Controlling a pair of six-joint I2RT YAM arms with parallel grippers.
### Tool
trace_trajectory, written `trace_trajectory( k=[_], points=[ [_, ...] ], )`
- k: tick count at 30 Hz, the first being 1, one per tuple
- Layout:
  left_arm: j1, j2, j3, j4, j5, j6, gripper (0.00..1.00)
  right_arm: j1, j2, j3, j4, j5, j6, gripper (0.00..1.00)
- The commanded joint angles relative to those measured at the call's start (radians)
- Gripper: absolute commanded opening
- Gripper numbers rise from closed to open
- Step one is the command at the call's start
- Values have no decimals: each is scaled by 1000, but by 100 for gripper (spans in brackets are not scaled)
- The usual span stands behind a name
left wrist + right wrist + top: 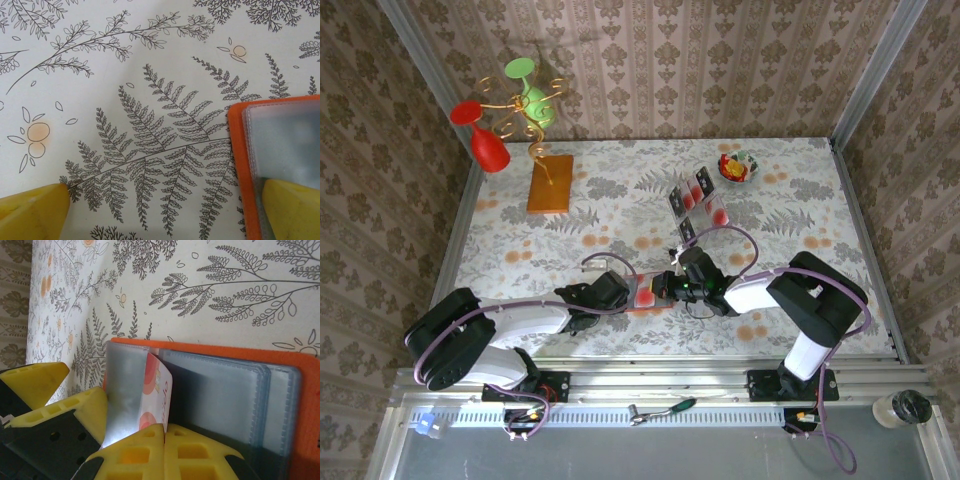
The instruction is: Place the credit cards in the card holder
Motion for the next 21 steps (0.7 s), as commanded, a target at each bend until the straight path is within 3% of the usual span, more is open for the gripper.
trace_trajectory(
  k=[1, 21],
  points=[
    [-7, -5, -20, -67, -3, -3, 100, 5, -7, -27, -85, 1, -8, 0],
    [-8, -5, -20, -64, -5, -4, 100, -1, 49, 31, -157, -52, -24, 0]
  ],
)
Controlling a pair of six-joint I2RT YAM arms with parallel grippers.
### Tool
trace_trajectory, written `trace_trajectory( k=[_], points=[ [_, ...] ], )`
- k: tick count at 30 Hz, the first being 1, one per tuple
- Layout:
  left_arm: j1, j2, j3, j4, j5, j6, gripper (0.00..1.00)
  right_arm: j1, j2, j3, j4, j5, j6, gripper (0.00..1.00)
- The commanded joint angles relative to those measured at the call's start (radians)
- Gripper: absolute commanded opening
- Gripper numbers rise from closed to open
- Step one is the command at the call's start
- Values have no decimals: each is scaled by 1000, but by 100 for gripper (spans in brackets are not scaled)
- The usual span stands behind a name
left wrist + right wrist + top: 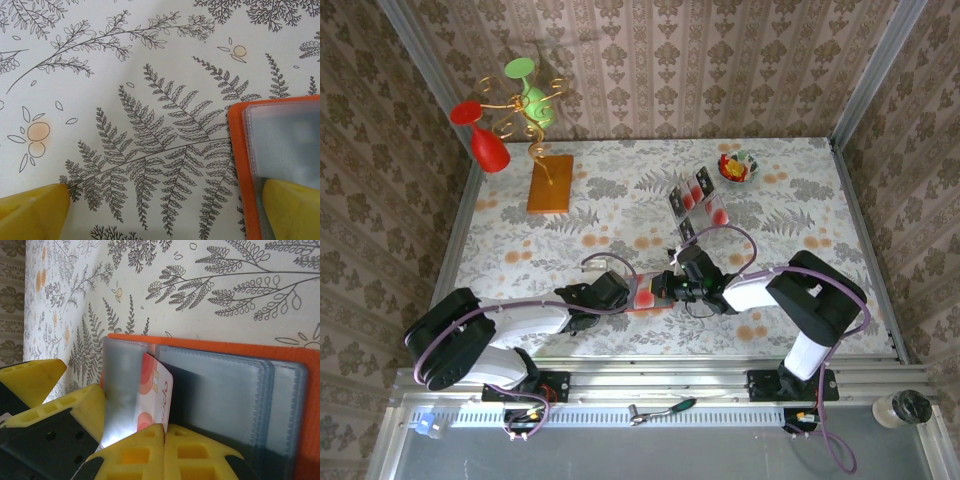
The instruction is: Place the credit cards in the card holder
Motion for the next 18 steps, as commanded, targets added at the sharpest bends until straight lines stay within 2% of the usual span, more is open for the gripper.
trace_trajectory(
  k=[1, 9, 11, 15, 18],
  points=[
    [-7, -4, -20, -63, -4, -2, 100, 1, 40, 8, -116, -28, -25, 0],
    [-7, -3, -21, -63, -3, -1, 100, 0, 73, 53, -164, -60, -42, 0],
    [-7, -4, -22, -62, -4, -2, 100, 0, 75, 72, -193, -73, -59, 9],
    [-7, -4, -22, -62, -4, -2, 100, -19, 21, 115, -307, -72, -118, 35],
    [-7, -2, -20, -60, -2, -1, 100, -43, -33, 156, -414, -57, -166, 45]
  ],
)
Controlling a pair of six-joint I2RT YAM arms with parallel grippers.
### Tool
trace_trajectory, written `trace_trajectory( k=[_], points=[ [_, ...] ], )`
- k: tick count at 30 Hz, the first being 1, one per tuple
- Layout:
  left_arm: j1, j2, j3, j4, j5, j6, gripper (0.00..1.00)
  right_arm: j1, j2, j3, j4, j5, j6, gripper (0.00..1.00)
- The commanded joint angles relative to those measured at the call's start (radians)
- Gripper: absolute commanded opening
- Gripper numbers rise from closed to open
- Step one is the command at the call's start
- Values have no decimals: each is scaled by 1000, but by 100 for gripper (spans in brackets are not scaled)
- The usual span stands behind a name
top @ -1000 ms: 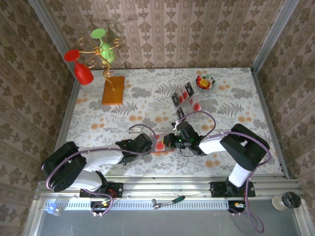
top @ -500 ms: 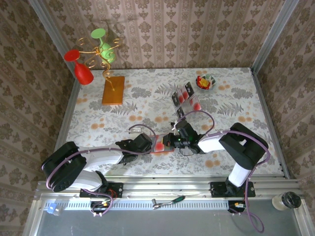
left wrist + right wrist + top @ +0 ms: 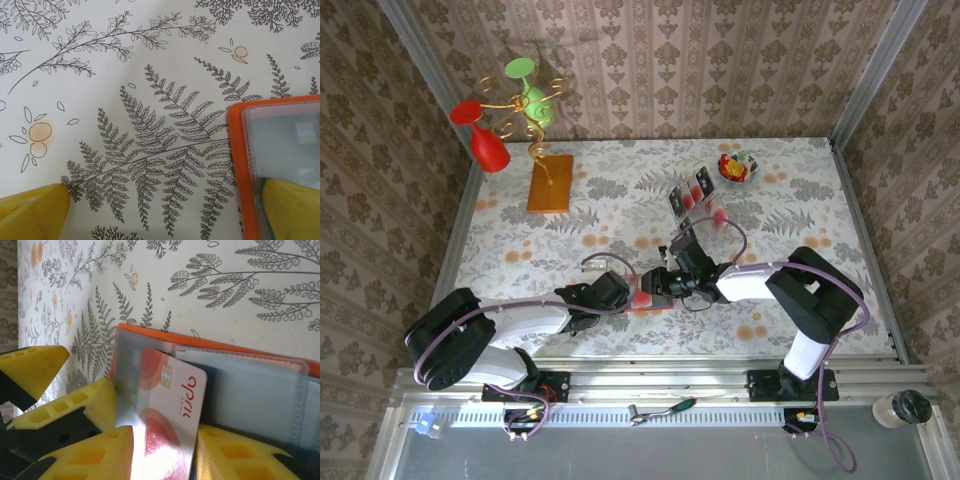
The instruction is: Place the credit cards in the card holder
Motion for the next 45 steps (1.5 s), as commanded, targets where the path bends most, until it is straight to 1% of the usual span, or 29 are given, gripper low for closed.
trace_trajectory(
  k=[1, 4, 5, 6, 8, 10, 12, 18, 35, 40, 45],
  points=[
    [-8, -1, -20, -57, 1, -1, 100, -32, -55, 38, -220, 14, -91, 46],
    [-8, 4, -17, -56, 3, -1, 100, -45, -85, 78, -303, 34, -132, 47],
    [-7, 5, -15, -54, 4, -1, 100, -47, -89, 89, -323, 39, -143, 44],
    [-7, 6, -16, -53, 3, -1, 100, -47, -88, 98, -334, 42, -151, 39],
    [-7, 6, -15, -53, 3, 1, 100, -47, -76, 121, -358, 40, -159, 21],
    [-7, 4, -17, -52, 2, 1, 100, -46, -55, 137, -362, 34, -159, 14],
    [-8, 2, -17, -53, 1, 1, 100, -41, -37, 151, -362, 26, -157, 10],
    [-7, 1, -23, -50, 3, -2, 100, -11, 19, 188, -369, 25, -155, 7],
    [-8, -2, -26, -39, 0, -2, 100, 58, 147, 280, -399, 32, -132, 6],
    [-1, -60, -29, -70, -18, -2, 100, 61, 155, 298, -409, 33, -128, 6],
    [19, -138, -51, -95, -20, -8, 100, 62, 129, 314, -431, 35, -131, 6]
  ],
)
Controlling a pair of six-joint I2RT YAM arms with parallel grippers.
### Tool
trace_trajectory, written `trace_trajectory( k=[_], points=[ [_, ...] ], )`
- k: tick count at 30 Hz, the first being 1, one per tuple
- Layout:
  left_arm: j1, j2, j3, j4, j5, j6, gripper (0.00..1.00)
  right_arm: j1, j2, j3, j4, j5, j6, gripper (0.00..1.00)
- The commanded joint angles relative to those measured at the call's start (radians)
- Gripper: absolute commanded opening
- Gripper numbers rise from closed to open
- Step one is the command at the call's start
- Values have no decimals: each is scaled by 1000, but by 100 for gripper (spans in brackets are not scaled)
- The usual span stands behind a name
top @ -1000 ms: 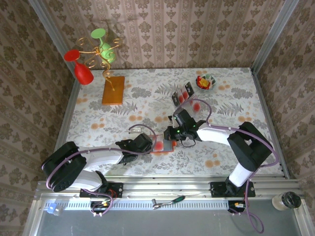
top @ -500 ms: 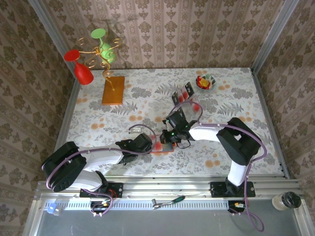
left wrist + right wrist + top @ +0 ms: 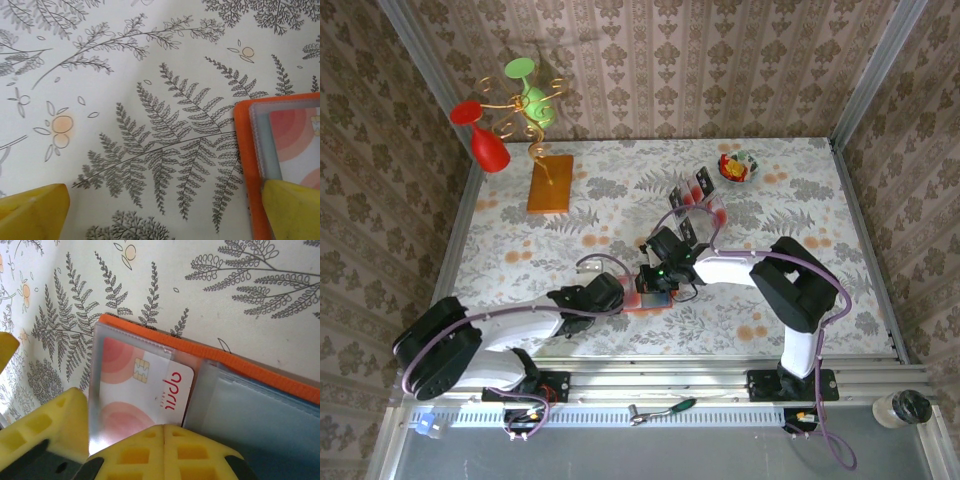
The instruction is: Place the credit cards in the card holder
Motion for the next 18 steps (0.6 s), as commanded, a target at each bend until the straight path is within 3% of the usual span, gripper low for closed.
trace_trajectory(
  k=[1, 18],
  points=[
    [18, -43, -24, -51, -14, -8, 100, 8, -12, 28, -61, 16, 7, 6],
    [37, 47, -50, 11, 14, -10, 100, 9, -22, 61, -123, 46, -34, 7]
  ],
)
